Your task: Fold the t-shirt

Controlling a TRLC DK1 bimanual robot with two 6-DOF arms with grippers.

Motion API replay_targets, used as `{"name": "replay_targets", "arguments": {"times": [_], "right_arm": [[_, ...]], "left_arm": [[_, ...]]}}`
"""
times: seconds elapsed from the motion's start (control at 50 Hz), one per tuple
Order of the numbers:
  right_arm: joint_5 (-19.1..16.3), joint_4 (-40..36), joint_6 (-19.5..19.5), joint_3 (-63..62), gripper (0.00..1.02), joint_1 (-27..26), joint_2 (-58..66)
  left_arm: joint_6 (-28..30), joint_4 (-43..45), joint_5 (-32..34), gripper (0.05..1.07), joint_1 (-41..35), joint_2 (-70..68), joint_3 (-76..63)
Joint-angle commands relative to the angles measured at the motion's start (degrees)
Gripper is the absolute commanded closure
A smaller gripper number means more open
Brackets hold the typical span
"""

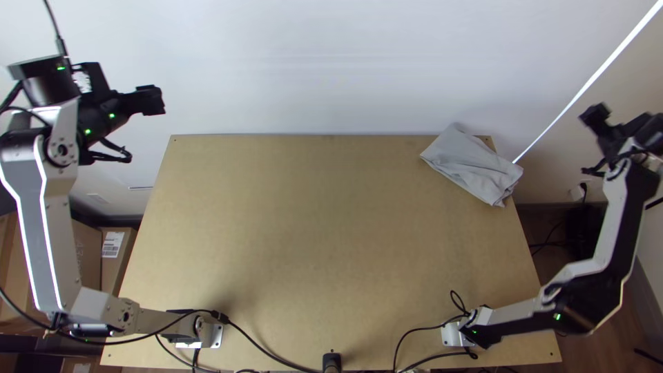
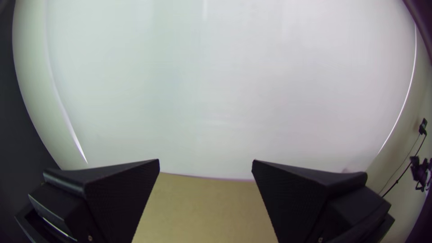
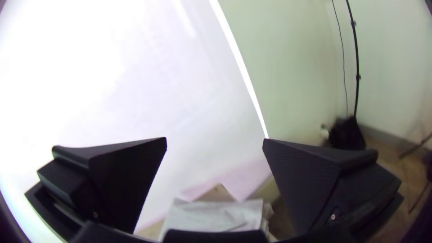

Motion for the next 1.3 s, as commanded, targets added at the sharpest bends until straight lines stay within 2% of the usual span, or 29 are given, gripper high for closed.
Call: {"name": "replay_targets", "arguments": {"times": [0.0,0.2,0.3,0.36,0.46,0.54,0.58,0.76,0.88,0.98,1.02,1.06,1.22,1.28], "right_arm": [[0.0,3.1,-2.3,-0.2,0.04,1.5,-8.7],[0.3,8.8,-1.5,-0.1,0.04,6.0,-22.1],[0.4,10.3,-1.5,-2.6,0.04,8.8,-29.0],[0.4,13.4,-1.5,-6.2,0.04,10.0,-33.6],[0.4,25.9,-2.0,-16.8,0.04,11.4,-42.9],[0.4,36.6,-4.2,-27.5,0.04,11.5,-50.6],[0.4,39.0,-5.4,-32.0,0.04,11.5,-54.0],[0.4,40.3,-9.4,-51.5,0.04,11.5,-69.7],[0.4,41.0,-9.9,-62.3,0.04,11.5,-81.0],[-0.6,40.2,-8.5,-69.1,0.04,11.7,-89.0],[-1.9,40.2,-7.1,-71.0,0.04,12.0,-89.1],[-1.7,36.6,-6.0,-71.5,0.04,11.7,-89.0],[-2.4,35.7,-6.7,-80.9,0.04,12.7,-89.0],[-2.4,36.9,-8.8,-86.4,0.04,15.2,-89.0]], "left_arm": [[0.2,1.1,0.5,0.09,0.8,-4.1,0.9],[0.1,3.1,0.6,0.09,1.6,-10.9,-4.8],[0.4,11.0,0.6,0.09,1.6,-18.1,-15.1],[0.5,19.8,0.6,0.09,1.6,-24.3,-24.5],[1.2,31.4,0.6,0.09,0.8,-33.7,-38.5],[1.0,34.4,0.6,0.09,0.8,-38.3,-44.7],[1.0,35.0,0.6,0.09,0.9,-40.4,-47.4],[0.2,45.0,-0.2,0.09,1.4,-53.5,-66.7],[-2.6,47.8,-0.8,0.09,1.6,-60.9,-78.0],[-3.0,51.9,-0.8,0.09,1.6,-66.3,-86.8],[-3.0,53.2,-0.8,0.09,1.5,-68.7,-90.6],[-3.0,53.9,-0.8,0.09,1.5,-70.7,-93.8],[-4.3,54.7,-0.5,0.09,-0.2,-79.8,-108.1],[-4.4,56.7,-0.5,0.10,-0.8,-83.7,-113.1]]}}
